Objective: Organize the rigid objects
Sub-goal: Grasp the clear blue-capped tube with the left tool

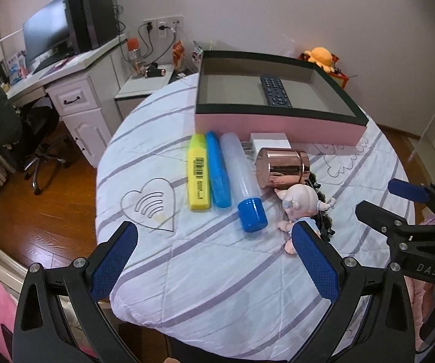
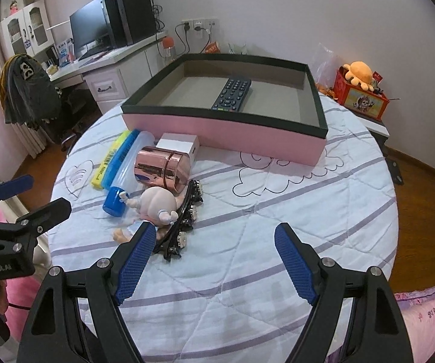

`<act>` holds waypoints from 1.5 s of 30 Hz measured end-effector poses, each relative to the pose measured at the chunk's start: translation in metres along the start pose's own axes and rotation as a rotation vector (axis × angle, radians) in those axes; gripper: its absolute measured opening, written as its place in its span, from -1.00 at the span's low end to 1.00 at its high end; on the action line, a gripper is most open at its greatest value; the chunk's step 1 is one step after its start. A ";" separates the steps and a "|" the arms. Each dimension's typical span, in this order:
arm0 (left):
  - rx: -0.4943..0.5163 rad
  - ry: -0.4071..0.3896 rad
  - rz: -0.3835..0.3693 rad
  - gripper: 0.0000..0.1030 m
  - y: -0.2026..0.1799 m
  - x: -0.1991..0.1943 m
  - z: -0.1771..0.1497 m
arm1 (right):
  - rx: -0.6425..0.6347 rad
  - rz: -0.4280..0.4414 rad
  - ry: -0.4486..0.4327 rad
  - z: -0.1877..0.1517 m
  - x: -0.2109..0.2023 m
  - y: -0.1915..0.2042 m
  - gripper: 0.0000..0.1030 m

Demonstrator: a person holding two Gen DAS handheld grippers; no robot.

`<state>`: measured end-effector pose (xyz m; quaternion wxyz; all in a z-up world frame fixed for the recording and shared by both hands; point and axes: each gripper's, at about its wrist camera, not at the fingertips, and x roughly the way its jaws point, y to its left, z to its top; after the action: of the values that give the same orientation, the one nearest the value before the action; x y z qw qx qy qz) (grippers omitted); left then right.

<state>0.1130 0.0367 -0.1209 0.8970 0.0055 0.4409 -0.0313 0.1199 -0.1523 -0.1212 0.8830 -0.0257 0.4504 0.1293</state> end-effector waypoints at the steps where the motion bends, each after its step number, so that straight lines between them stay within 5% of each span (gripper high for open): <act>1: 0.004 0.000 -0.004 0.99 -0.001 0.002 0.000 | -0.002 -0.004 0.003 0.000 0.003 0.000 0.59; 16: -0.060 -0.012 0.073 0.88 0.031 0.029 0.015 | -0.001 0.003 0.047 0.006 0.027 -0.007 0.59; 18: -0.049 -0.004 0.074 0.76 0.031 0.034 0.015 | -0.005 0.006 0.054 0.008 0.031 -0.006 0.59; 20: -0.048 0.023 0.063 0.45 0.028 0.037 0.015 | -0.009 0.007 0.059 0.009 0.033 -0.007 0.59; 28: 0.016 0.071 -0.048 0.04 -0.005 0.048 0.007 | -0.003 0.028 0.059 0.012 0.036 -0.012 0.59; 37: 0.009 0.090 -0.070 -0.12 -0.026 0.060 0.005 | 0.011 0.024 0.039 0.011 0.028 -0.027 0.60; 39: -0.010 0.103 -0.068 -0.42 -0.025 0.067 0.006 | 0.017 0.027 0.040 0.009 0.028 -0.030 0.60; 45: 0.002 0.102 -0.063 -0.44 -0.027 0.063 0.001 | 0.028 0.028 0.039 0.005 0.027 -0.034 0.59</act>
<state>0.1501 0.0067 -0.1699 0.8719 -0.0057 0.4859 -0.0597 0.1475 -0.1789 -0.1423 0.8723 -0.0097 0.4698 0.1349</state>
